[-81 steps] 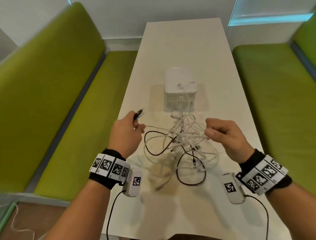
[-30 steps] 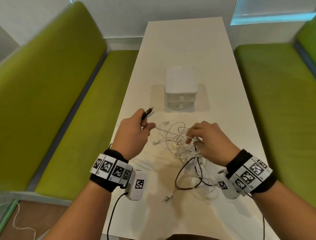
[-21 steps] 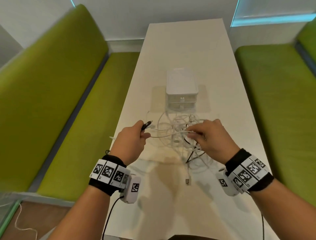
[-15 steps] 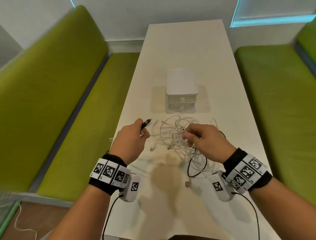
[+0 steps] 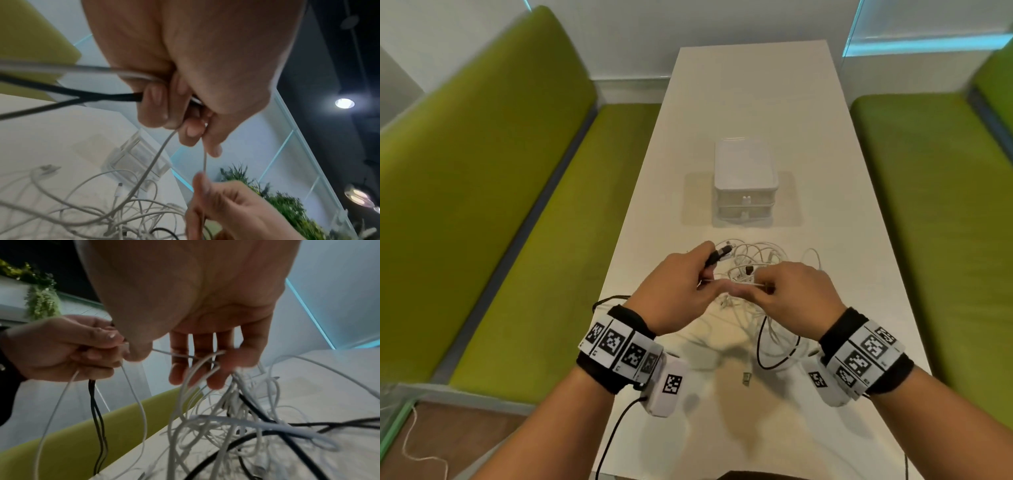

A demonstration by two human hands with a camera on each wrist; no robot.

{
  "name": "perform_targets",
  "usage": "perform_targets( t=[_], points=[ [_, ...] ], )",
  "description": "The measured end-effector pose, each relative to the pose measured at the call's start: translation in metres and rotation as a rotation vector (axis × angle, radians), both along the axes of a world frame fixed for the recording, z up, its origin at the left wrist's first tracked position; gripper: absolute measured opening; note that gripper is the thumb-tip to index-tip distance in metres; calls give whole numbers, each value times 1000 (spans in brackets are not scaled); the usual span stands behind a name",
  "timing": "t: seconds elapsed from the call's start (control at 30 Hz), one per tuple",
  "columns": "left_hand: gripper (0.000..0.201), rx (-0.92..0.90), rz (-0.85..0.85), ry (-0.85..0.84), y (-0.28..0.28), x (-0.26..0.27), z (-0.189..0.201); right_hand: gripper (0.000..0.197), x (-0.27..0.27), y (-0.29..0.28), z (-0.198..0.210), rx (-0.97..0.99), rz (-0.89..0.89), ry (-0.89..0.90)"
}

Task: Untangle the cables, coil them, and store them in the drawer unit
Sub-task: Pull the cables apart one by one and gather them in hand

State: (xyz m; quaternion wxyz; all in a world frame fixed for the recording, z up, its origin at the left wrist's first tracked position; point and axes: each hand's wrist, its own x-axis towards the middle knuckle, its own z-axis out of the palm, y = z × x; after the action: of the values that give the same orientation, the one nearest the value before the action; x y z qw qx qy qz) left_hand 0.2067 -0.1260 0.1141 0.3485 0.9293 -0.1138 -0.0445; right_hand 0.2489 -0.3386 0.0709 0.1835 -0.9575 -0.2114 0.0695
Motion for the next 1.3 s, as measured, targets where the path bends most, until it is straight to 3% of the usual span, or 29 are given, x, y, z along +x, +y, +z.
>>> perform_targets(
  t=[0.1,0.17,0.27,0.37,0.43,0.53,0.6,0.77,0.83,0.9,0.97,1.03,1.1,1.17,1.23,1.3],
  points=[
    [44,-167,130,3,8,2,-5,30,3,-6,-5,139,29,120],
    [42,-261,208,67,17,2,-12,18,7,-9,-5,338,-29,206],
    [27,-10,106,267,26,4,-26,17,9,-7,0,479,-92,215],
    [8,219,96,192,22,6,-35,13,5,1,2,296,-25,156],
    [11,162,98,99,8,3,-29,14,2,7,3,153,12,139],
    [20,42,-16,156,-12,-5,-27,16,-1,10,4,384,-14,142],
    [26,-52,19,155,-11,-6,-27,25,0,7,4,436,-17,91],
    [38,-293,163,-29,9,-4,-11,35,4,-9,-13,99,4,133],
    [41,-276,195,-45,15,-4,-12,33,5,-6,-18,84,27,130],
    [39,-93,244,-48,26,1,-22,26,7,-2,-17,180,45,130],
    [29,177,270,8,37,4,-32,17,7,-1,-12,377,37,124],
    [11,268,295,1,38,5,-35,17,5,0,-9,393,46,64],
    [19,160,288,-105,26,0,-32,20,3,1,-9,231,52,38],
    [28,39,206,-86,7,-5,-30,23,2,4,-9,149,69,55],
    [18,-21,111,57,-8,-10,-32,22,0,8,-8,265,114,76],
    [23,-77,78,132,-12,-10,-35,19,1,7,-6,400,131,107]
  ],
)
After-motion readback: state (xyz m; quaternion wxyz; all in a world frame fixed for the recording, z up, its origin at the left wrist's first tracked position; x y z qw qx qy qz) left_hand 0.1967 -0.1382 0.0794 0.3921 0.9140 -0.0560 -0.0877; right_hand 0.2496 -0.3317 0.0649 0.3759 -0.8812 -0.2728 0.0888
